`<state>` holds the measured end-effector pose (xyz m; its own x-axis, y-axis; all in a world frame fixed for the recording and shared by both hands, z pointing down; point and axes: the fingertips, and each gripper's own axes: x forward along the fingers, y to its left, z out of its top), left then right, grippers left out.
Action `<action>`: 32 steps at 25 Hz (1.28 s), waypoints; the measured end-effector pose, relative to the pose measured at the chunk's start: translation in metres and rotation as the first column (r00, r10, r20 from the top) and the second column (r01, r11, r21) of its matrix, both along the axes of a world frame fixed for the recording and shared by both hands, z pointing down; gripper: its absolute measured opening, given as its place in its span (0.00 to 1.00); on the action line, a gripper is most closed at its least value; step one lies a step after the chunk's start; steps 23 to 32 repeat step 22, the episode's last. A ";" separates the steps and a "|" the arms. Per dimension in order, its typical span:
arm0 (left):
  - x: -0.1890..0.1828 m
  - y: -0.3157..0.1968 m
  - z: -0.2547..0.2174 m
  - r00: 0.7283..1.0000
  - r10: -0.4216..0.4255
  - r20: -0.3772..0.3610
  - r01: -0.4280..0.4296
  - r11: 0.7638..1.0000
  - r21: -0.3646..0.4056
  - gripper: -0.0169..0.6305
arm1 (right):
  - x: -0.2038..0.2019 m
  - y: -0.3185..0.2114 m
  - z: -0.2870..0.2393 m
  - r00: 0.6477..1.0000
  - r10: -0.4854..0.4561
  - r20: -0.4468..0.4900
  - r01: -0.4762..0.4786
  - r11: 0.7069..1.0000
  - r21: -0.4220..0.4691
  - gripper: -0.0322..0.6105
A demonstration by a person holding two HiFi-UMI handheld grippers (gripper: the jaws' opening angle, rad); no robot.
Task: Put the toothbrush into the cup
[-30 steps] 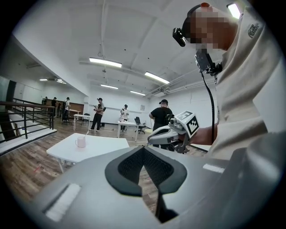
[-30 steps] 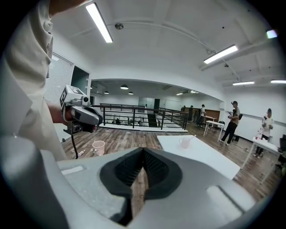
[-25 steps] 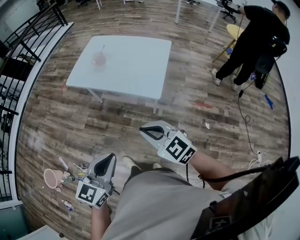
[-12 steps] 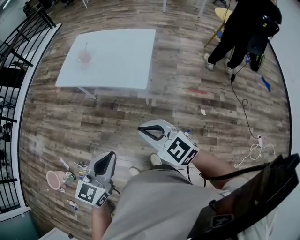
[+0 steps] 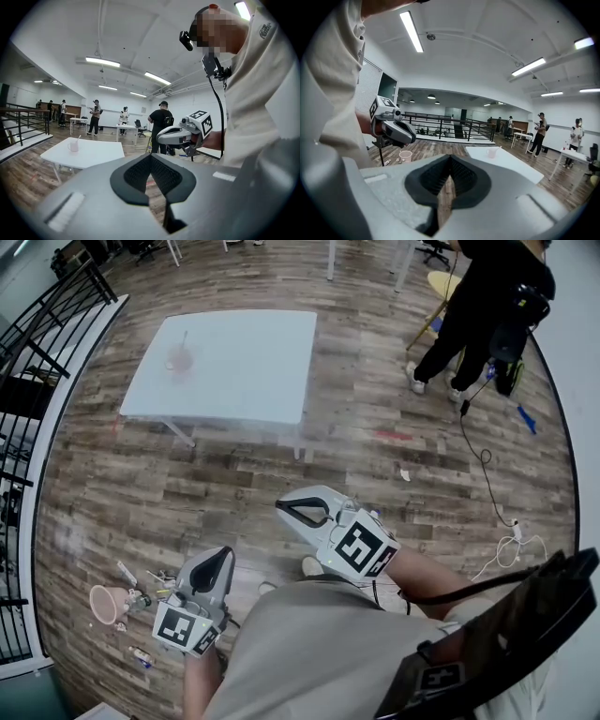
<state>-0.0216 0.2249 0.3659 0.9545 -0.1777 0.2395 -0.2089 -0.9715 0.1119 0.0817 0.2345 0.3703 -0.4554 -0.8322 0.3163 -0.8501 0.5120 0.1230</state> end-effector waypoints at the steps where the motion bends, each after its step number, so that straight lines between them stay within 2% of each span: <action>1: -0.006 -0.001 0.000 1.000 -0.005 -0.002 0.005 1.000 -0.001 0.04 | -0.004 -0.002 -0.002 1.000 -0.001 -0.003 0.001 1.000 0.002 0.05; 15: -0.097 -0.019 0.005 0.995 -0.081 -0.052 0.081 0.997 -0.019 0.04 | -0.089 -0.027 -0.008 0.996 -0.064 -0.057 0.063 0.998 -0.017 0.05; 22: -0.144 -0.032 0.017 0.996 -0.072 -0.061 0.070 0.997 -0.046 0.04 | -0.137 -0.033 0.006 0.996 -0.059 -0.067 0.055 0.996 -0.065 0.05; 32: -0.144 -0.032 0.017 0.996 -0.072 -0.061 0.070 0.997 -0.046 0.04 | -0.137 -0.033 0.006 0.996 -0.059 -0.067 0.055 0.996 -0.065 0.05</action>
